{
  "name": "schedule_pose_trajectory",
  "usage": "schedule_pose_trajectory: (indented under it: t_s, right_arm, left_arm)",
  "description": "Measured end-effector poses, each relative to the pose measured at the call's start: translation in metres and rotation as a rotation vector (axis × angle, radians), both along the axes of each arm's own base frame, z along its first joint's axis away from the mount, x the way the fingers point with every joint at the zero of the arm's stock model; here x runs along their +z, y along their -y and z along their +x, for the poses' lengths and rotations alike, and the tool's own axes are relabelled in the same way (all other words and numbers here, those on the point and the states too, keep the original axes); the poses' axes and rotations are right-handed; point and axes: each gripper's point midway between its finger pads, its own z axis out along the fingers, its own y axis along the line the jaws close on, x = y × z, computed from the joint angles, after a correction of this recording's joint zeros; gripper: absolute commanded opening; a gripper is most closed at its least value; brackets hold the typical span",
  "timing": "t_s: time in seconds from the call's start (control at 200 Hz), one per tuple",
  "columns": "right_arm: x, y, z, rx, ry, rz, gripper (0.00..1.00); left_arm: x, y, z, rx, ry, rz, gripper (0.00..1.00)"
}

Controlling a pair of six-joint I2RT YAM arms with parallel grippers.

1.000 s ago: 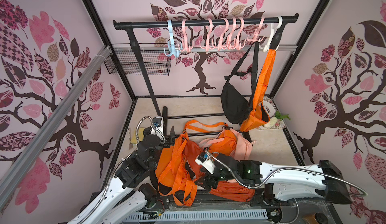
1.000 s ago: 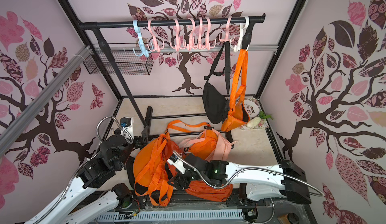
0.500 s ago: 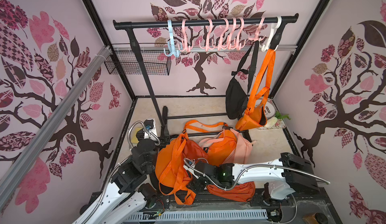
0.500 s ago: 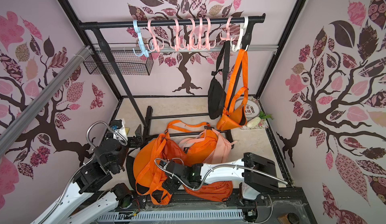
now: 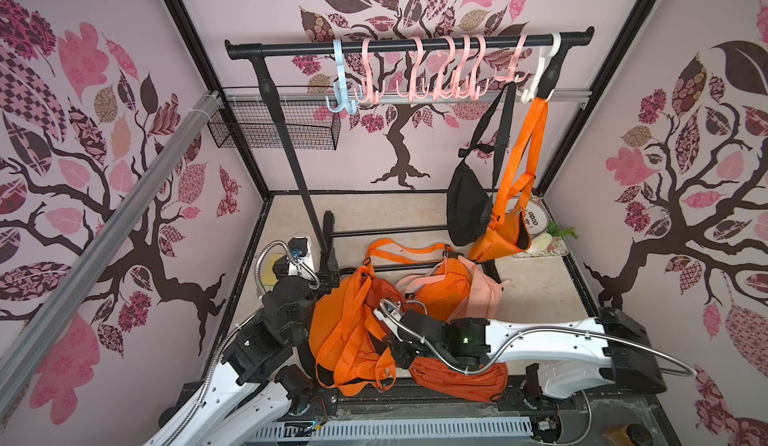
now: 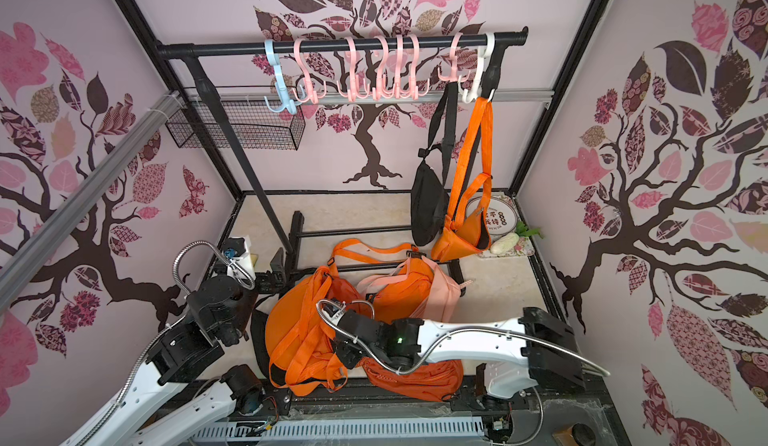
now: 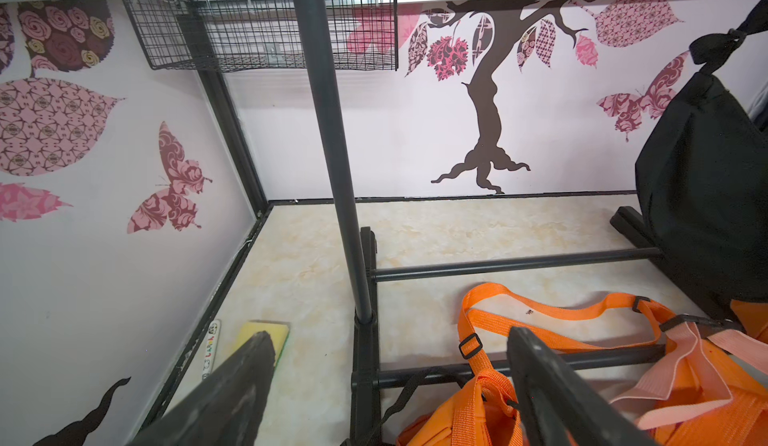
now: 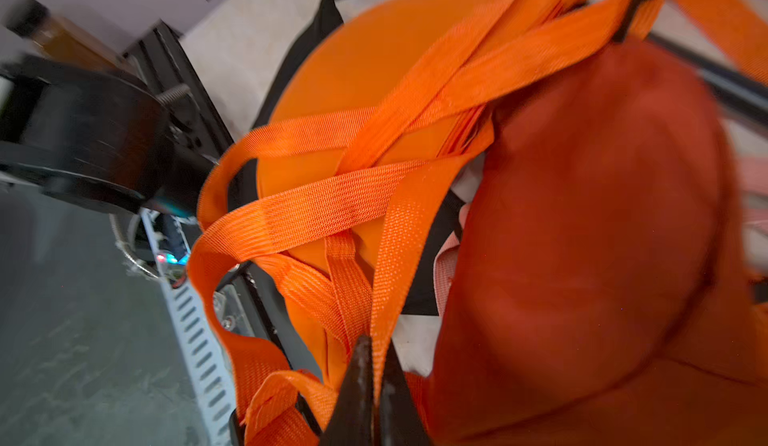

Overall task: Hang the bag on a hook
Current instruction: Pick up the bag from the bag.

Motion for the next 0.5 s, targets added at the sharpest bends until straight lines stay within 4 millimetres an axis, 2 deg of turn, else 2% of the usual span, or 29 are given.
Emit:
schedule_pose_trajectory:
  t_s: [0.14, 0.25, 0.37, 0.42, 0.5]
  right_arm:
    - [0.077, 0.014, 0.012, -0.028, 0.078, 0.143, 0.05]
    - [0.127, 0.033, 0.031, -0.067, 0.126, 0.230, 0.04]
    - [0.165, 0.048, 0.043, -0.084, 0.184, 0.280, 0.03]
    - [0.178, 0.051, 0.041, -0.068, 0.203, 0.290, 0.01]
    - [0.197, 0.054, 0.036, -0.032, 0.227, 0.312, 0.00]
  left_arm:
    - [0.002, 0.015, -0.008, -0.116, 0.016, -0.028, 0.89]
    - [0.011, 0.033, -0.022, -0.268, 0.062, -0.071, 0.89]
    - [0.026, 0.059, -0.039, -0.456, 0.120, -0.125, 0.89]
    - [0.030, 0.072, -0.045, -0.538, 0.130, -0.137, 0.89]
    - [0.026, 0.096, -0.049, -0.654, 0.100, -0.130, 0.89]
